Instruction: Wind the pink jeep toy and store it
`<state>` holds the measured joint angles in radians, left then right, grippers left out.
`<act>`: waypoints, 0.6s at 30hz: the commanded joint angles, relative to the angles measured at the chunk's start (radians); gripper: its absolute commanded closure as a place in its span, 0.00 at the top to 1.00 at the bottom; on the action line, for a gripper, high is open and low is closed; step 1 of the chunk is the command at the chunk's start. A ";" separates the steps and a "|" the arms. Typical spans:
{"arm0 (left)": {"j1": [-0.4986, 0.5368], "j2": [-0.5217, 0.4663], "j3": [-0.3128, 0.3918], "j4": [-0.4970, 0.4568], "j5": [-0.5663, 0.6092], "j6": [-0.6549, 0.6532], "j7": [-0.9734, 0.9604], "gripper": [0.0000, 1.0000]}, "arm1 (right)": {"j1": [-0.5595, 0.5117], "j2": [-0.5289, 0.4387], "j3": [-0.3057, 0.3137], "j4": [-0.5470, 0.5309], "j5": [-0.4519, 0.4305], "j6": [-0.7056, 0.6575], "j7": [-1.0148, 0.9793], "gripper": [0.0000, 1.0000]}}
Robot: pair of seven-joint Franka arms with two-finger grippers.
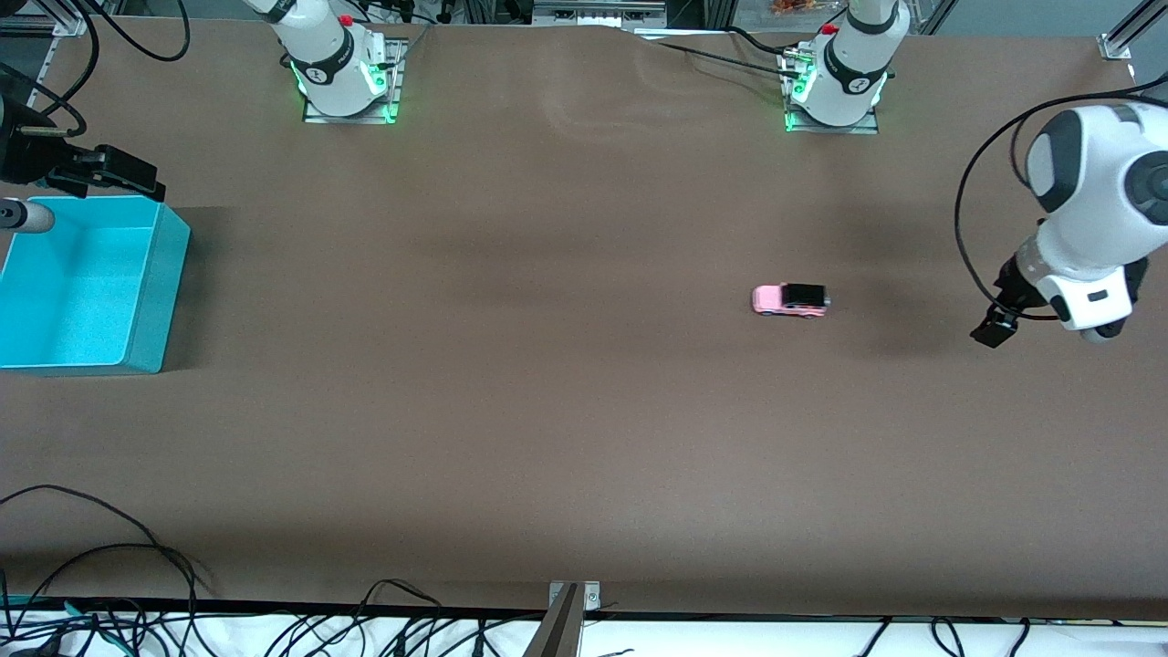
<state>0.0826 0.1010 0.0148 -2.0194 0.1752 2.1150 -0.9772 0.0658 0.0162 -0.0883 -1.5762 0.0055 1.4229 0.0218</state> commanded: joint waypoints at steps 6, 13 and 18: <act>-0.023 -0.011 0.016 0.195 -0.124 -0.243 0.388 1.00 | -0.009 0.019 -0.001 0.030 0.004 -0.010 0.007 1.00; -0.027 -0.009 0.002 0.295 -0.126 -0.356 0.615 1.00 | -0.008 0.019 -0.001 0.030 0.004 -0.019 0.009 1.00; -0.035 -0.011 0.005 0.317 -0.132 -0.356 0.686 1.00 | -0.006 0.018 0.004 0.030 0.007 -0.024 0.041 1.00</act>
<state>0.0611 0.0827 0.0118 -1.7474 0.0733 1.7927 -0.3938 0.0643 0.0234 -0.0920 -1.5762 0.0054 1.4218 0.0319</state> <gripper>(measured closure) 0.000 0.000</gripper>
